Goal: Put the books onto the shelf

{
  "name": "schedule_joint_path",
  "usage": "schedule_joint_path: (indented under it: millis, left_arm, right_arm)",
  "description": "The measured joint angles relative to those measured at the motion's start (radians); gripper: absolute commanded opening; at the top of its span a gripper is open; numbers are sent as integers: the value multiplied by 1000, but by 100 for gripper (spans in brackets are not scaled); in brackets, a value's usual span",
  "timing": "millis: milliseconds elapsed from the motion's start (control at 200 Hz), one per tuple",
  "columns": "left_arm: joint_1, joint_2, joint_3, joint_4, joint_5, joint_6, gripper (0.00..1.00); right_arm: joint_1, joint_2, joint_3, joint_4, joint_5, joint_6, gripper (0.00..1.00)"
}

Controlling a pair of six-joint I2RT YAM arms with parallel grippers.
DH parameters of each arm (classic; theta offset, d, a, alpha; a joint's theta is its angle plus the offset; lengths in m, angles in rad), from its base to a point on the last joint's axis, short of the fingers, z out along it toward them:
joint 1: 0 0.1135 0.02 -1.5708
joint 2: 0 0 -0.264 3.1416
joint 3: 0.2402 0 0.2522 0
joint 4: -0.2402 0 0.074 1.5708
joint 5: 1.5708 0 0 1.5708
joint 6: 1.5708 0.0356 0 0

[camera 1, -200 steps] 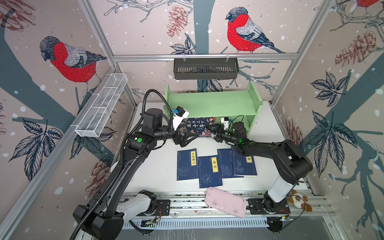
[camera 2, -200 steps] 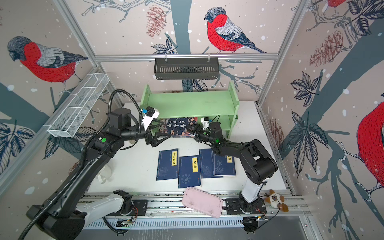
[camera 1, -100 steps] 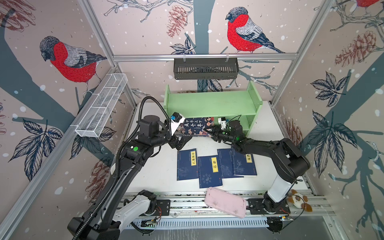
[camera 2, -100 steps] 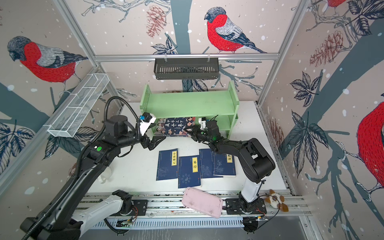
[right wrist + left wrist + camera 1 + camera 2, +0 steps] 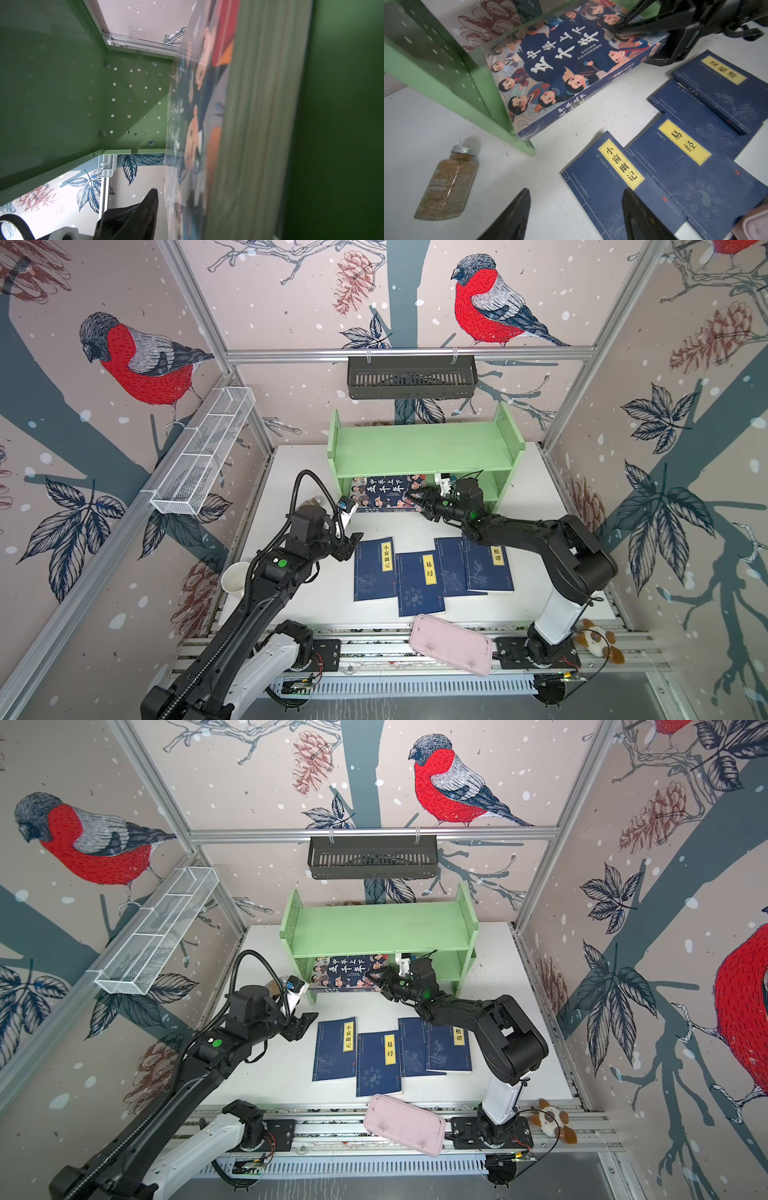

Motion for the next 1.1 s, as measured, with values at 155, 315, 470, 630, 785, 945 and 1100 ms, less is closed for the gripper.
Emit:
schedule_joint_path:
  millis: [155, 315, 470, 630, 785, 945, 1100]
  left_arm:
    - [0, -11, -56, 42, -36, -93, 57]
    - [0, -14, -59, 66, 14, -157, 57]
    - [0, 2, -82, 108, 161, -174, 56]
    - [-4, 23, -137, 160, 278, -190, 54]
    - [-20, 29, -149, 208, 374, -163, 54]
    - [-29, 55, -142, 236, 431, -79, 54]
    - [-95, 135, -125, 220, 433, -8, 54]
  right_arm:
    - [2, -7, 6, -18, 3, -5, 62]
    - [2, -16, 13, -46, 6, -10, 66]
    - [2, -25, 15, -64, 9, -9, 68]
    - [1, -33, 19, -90, 9, -8, 69]
    - [1, -35, 41, -135, 9, -8, 69]
    - [1, -40, 58, -180, 11, -10, 70]
    - [1, -53, 58, -211, 16, -14, 70]
